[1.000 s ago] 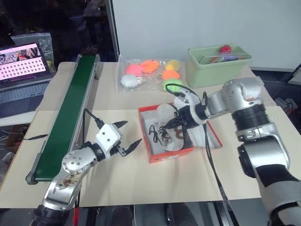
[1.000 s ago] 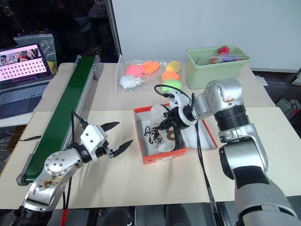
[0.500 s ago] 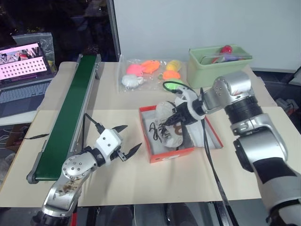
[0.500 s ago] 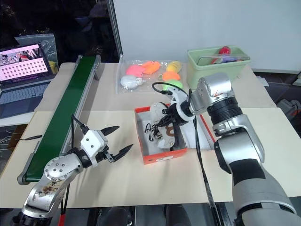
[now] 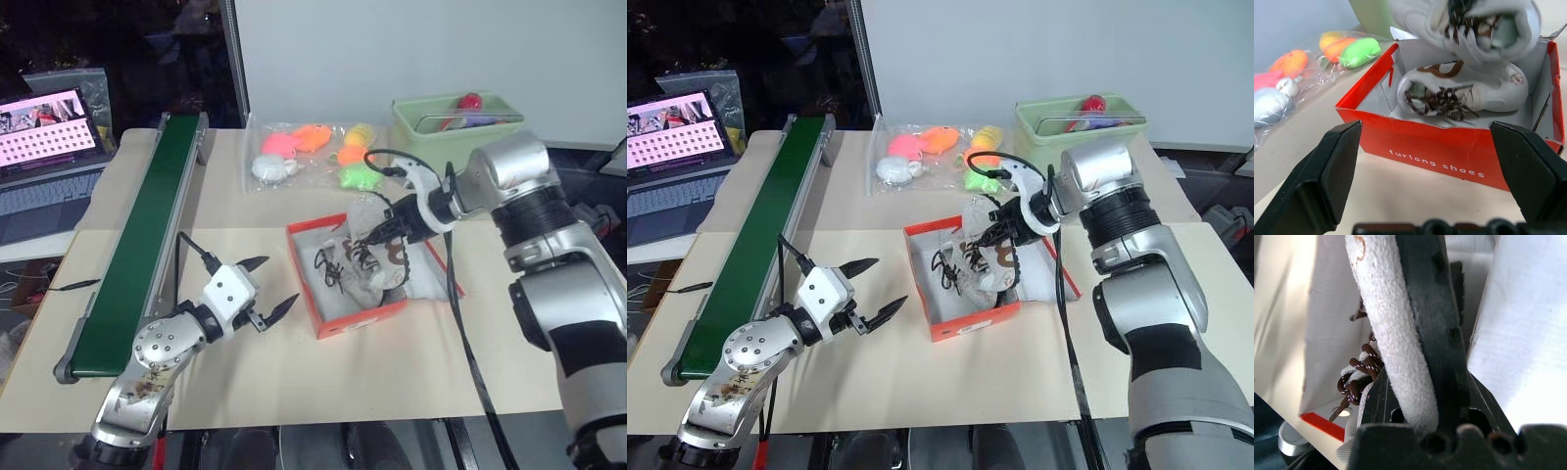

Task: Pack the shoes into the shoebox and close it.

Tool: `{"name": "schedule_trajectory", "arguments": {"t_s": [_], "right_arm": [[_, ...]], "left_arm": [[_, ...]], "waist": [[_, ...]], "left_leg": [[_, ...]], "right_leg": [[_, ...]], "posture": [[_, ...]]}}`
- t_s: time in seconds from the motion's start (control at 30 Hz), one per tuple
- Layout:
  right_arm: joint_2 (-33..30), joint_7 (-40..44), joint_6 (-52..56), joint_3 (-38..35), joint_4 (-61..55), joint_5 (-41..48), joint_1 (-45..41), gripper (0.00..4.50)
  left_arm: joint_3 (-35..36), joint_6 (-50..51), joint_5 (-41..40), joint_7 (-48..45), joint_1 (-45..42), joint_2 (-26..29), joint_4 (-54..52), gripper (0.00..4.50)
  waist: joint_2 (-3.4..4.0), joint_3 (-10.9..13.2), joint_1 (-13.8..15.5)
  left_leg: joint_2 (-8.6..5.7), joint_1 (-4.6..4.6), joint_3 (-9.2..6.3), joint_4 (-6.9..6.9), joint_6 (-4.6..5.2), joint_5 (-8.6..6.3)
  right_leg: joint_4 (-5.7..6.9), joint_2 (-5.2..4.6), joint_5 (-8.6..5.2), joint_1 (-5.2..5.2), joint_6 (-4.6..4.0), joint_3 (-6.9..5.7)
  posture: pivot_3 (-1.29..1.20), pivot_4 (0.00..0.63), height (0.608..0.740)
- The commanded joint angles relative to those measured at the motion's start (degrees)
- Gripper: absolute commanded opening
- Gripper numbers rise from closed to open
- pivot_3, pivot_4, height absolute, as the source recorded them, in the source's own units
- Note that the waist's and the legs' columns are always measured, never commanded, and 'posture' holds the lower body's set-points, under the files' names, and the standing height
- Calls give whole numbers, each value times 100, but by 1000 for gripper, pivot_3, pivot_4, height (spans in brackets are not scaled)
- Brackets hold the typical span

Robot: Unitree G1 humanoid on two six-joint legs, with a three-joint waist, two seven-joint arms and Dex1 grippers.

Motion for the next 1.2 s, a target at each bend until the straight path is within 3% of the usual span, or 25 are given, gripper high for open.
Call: {"name": "schedule_trajectory", "arguments": {"t_s": [0.03,0.3,0.63,0.97,1.2], "right_arm": [[-43,50,246,-259,-363,53,-305,806],[276,-103,826,-543,-770,330,-470,806],[788,-422,737,-599,-788,370,162,806],[1320,-335,-291,-41,71,-186,747,806],[1659,344,-1886,1116,836,-1198,799,806]], "left_arm": [[-33,-140,-20,-29,-64,-26,-58,4445],[-35,-202,31,-36,-121,-84,47,4445],[-15,-143,66,46,-45,-133,-97,4445],[64,-8,66,190,177,-105,-366,4445],[56,41,68,304,256,-132,-447,4445]], "waist": [[0,0,1],[0,0,-14],[0,0,17],[1,-2,-23],[1,-3,-5]], "left_leg": [[0,0,0,0,0,0],[1,1,0,0,0,0],[-2,-5,-2,2,0,0],[0,3,-1,2,0,0],[-2,4,-1,4,-1,1]], "right_leg": [[0,0,0,0,0,0],[6,1,0,-3,0,0],[10,-2,0,0,0,-2],[11,0,0,-1,0,0],[10,-1,1,2,0,-1]], "posture": [[0,150,729],[0,150,729],[0,150,729],[0,150,729],[0,150,729]]}}
